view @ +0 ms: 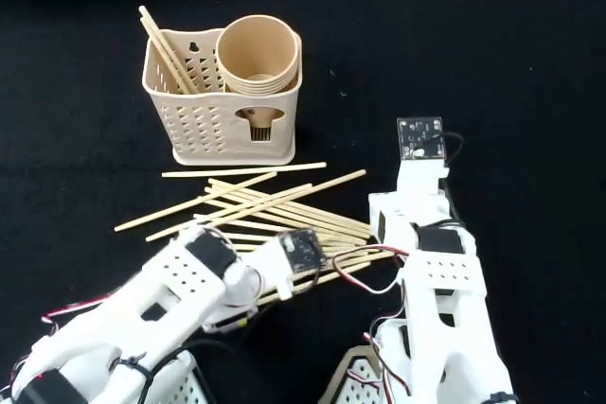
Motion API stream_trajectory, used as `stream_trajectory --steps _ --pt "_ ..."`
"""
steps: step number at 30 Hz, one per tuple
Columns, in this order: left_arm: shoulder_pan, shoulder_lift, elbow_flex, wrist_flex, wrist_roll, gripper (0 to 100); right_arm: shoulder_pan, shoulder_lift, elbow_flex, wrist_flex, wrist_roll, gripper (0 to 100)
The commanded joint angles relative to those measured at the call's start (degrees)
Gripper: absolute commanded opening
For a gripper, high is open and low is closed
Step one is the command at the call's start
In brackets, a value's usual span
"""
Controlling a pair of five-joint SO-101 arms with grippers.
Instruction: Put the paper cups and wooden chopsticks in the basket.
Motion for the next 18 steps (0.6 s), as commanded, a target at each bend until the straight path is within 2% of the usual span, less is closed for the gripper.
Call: stream_trajectory --steps 1,18 --pt "-1.01 -1.23 2.24 -4.75 0.09 17 0.35 -1.10 -0.13 -1.14 -0.18 2.5" --pt "-1.27 -1.23 4.09 -5.63 0.09 17 0.35 -1.10 -0.13 -1.14 -0.18 2.5"
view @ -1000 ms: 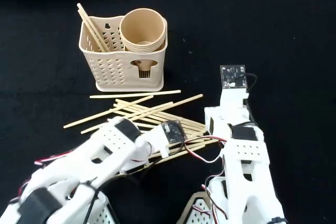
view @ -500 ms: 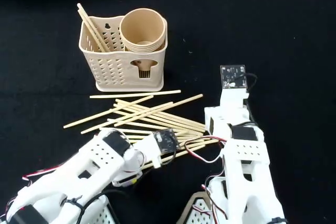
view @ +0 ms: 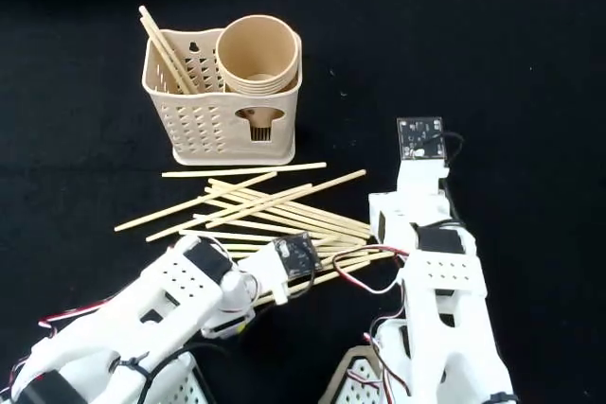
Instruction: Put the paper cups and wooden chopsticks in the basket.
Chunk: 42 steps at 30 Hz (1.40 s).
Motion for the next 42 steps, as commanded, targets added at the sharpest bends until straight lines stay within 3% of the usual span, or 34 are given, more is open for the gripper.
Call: stream_trajectory --steps 1,7,21,28,31,34,39,42 --pt "-0.57 -1.14 0.04 -0.35 0.09 17 0.35 -1.10 -0.13 -1.14 -0.18 2.5" --pt "-0.31 -1.14 0.04 -0.26 0.09 3 0.35 -1.10 -0.13 -1.14 -0.18 2.5" --pt "-0.57 -1.67 -0.84 0.26 0.18 4 0.35 -1.10 -0.13 -1.14 -0.18 2.5" --pt "-3.47 -1.76 -13.14 13.98 -0.53 4 0.44 -1.10 -0.13 -1.14 -0.18 2.5" --pt "-3.65 -1.76 -13.93 16.09 -3.16 4 0.53 -1.10 -0.13 -1.14 -0.18 2.5" --pt "-3.65 -1.76 -11.21 13.54 -3.43 4 0.53 -1.10 -0.13 -1.14 -0.18 2.5" --pt "-3.65 -1.14 -4.18 2.37 -3.43 4 0.44 -1.10 -0.13 -1.14 -0.18 2.5" --pt "-3.74 -1.14 -0.84 -2.11 -3.34 10 0.44 -1.10 -0.13 -1.14 -0.18 2.5"
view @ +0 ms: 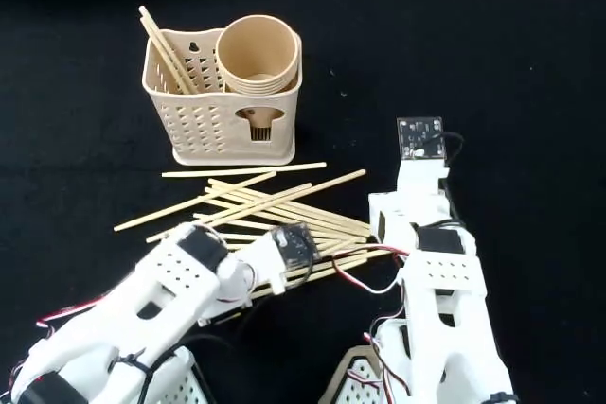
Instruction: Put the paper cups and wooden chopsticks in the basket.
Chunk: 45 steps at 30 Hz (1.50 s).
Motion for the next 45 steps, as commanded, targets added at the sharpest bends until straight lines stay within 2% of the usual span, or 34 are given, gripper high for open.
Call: stream_trajectory --steps 1,13,20,23,25,29,34,45 --pt "-0.84 -1.14 2.15 -4.66 -0.62 12 0.44 -1.10 -0.13 -1.14 -0.18 2.5" --pt "-0.92 -1.76 1.45 -4.48 -0.53 14 0.35 -1.10 -0.13 -1.14 -0.18 2.5" --pt "-0.84 -1.76 -8.48 9.49 -0.53 14 0.35 -1.10 0.22 -1.14 -0.18 2.5" --pt "-0.40 -1.76 -9.27 11.43 -0.53 14 0.35 -1.10 0.22 -1.14 -0.18 2.5" --pt "0.13 -1.67 -7.43 10.29 -0.53 15 0.35 -1.10 0.13 -1.14 -0.18 2.5" --pt "-0.04 -1.67 -1.45 3.60 -0.44 22 0.35 -1.10 0.13 -1.14 -0.18 2.5" --pt "0.22 -1.23 2.42 -2.99 1.14 22 0.35 -1.10 0.13 -1.14 -0.18 2.5" --pt "-0.13 -1.14 5.23 -6.07 1.05 20 0.35 -1.10 0.13 -1.14 -0.18 2.5"
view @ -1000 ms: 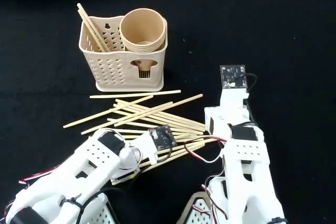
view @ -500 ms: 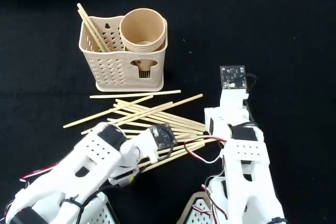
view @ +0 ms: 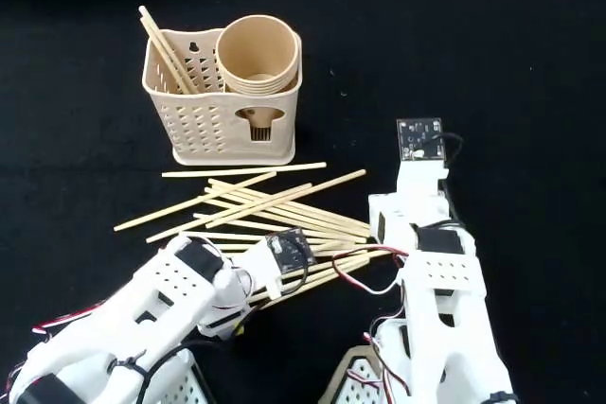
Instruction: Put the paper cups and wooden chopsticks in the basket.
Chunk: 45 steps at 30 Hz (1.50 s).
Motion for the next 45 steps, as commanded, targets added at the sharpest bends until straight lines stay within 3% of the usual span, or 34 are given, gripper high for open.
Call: stream_trajectory --steps 1,4,8,23,28,33,45 --pt "0.22 -0.35 0.31 -0.62 0.44 16 0.35 -1.10 -0.22 -1.14 -0.18 2.5" --pt "0.48 -0.44 0.04 -0.35 0.53 3 0.35 -1.10 -0.22 -1.14 -0.18 2.5" --pt "0.57 -0.88 -0.04 1.14 0.62 6 0.35 -1.10 -0.22 -1.14 -0.18 2.5" --pt "0.57 -0.97 -11.74 15.91 0.09 4 0.35 -1.10 -0.22 -1.23 -0.18 2.5" --pt "0.31 -0.97 -15.34 20.40 -3.69 3 0.35 -1.10 -0.22 -1.23 -0.18 2.5" --pt "0.04 -0.79 -14.64 19.25 -4.31 3 0.35 -1.10 -0.22 -1.23 -0.18 2.5" --pt "-0.04 -0.35 -3.12 3.78 -3.96 4 0.35 -1.10 -0.22 -1.23 -0.18 2.5"
